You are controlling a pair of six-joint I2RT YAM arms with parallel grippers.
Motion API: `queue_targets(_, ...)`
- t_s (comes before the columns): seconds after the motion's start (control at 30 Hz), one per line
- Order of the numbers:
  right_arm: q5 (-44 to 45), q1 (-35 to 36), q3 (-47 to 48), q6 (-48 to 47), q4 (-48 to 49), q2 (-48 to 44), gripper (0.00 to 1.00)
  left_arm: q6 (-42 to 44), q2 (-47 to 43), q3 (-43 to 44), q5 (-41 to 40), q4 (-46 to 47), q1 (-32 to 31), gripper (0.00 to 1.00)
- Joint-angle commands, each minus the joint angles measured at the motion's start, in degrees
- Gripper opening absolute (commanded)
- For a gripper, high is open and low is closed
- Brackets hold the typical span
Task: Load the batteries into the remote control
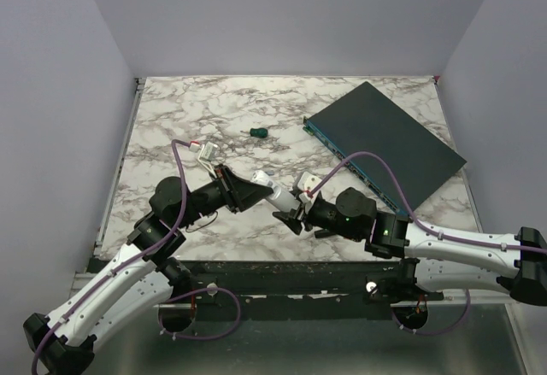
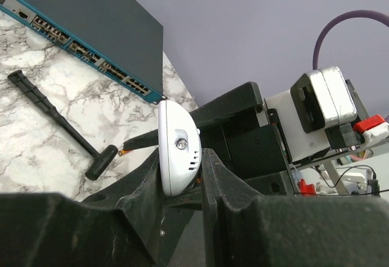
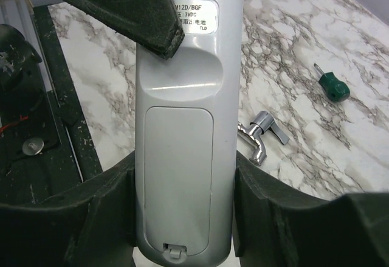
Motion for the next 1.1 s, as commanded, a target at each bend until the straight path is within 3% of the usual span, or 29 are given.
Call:
queue_targets(0.0, -0.17, -0.22, -0.63, -0.35, 0.91, -0.52, 0.54, -1.14, 0.06, 1.1, 2.23, 3.28, -0.15, 0.0)
queue_targets(0.17, -1.05, -0.14, -0.48, -0.34, 0.86, -0.76, 0.5, -1.18, 0.14, 0.62, 2.05, 2.96, -0.17, 0.0)
queue_targets(0.3, -0.55, -0.21, -0.47, -0.59, 0.99, -1.02, 0.69, -0.94, 0.42, 0.85, 2.18, 2.26, -0.2, 0.0)
queue_targets(0.43, -0.61, -0.21, -0.79, -1.04, 1.11, -1.58, 0.72, -0.13, 1.05, 1.89, 2.49, 0.62, -0.15, 0.0)
queue_targets(0.6, -0.54, -0.2, -1.22, -1.31, 1.25, -2.41, 0.55, -0.22, 1.72, 1.96, 2.67, 0.58, -0.15, 0.0)
queue_targets(0.73, -0.7, -0.21, -1.32, -1.07, 1.19, -2.47, 0.47, -0.48, 2.09, 1.98, 2.93, 0.74, -0.18, 0.0)
queue_targets(0.87, -1.47, -0.2, -0.87, -0.54, 0.45, -1.75, 0.22, -0.74, 2.18, 1.85, 2.84, 0.96, -0.18, 0.0)
queue_targets(0.9, -1.7, -0.2, -0.78, -0.39, 0.39, -1.57, 0.16, -0.83, 2.17, 1.94, 2.85, 0.84, -0.17, 0.02)
queue_targets(0.97, -2.4, -0.21, -0.59, -0.32, 0.25, -1.42, 0.08, -0.91, 2.31, 1.98, 2.85, 0.74, -0.18, 0.15)
queue_targets(1.07, -3.03, -0.19, -0.33, -0.09, 0.27, -1.42, 0.03, -1.14, 2.48, 1.99, 2.77, 0.75, -0.15, 0.34)
